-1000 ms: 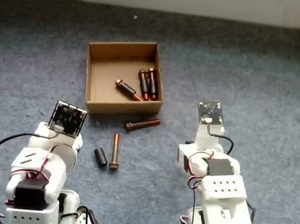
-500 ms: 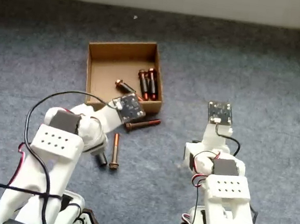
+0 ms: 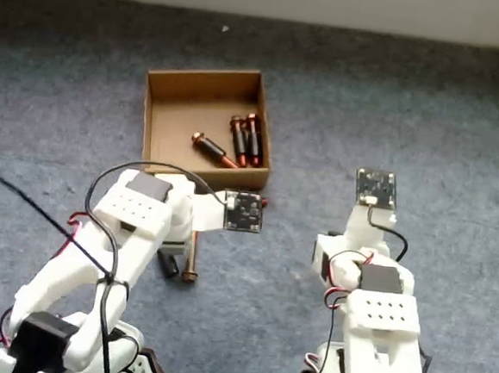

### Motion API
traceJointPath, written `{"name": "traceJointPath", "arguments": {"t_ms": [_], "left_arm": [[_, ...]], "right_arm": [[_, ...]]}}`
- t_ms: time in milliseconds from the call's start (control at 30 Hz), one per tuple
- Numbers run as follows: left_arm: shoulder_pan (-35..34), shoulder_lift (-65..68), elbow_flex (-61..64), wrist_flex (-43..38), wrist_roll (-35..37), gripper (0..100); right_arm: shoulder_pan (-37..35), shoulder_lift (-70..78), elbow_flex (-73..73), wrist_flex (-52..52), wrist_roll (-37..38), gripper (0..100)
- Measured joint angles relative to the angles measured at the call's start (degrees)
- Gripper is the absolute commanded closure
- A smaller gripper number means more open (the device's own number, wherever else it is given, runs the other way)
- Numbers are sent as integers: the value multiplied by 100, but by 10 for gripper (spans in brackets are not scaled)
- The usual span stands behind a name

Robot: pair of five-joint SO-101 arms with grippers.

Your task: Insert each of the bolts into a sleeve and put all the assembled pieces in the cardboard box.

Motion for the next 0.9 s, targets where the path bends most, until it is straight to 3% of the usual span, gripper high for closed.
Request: {"name": "traceJointPath", "arguments": {"t_ms": [300,633,900], "left_arm": [[273,290,0,-53,-624,790],[264,290,422,-88,-835,790],[1073,290,448,-316,-747,790]], "right_arm": [[712,0,0,-255,-290,995],[835,0,0,-325,-343,995],[844,0,0,-431,-343,995]]}}
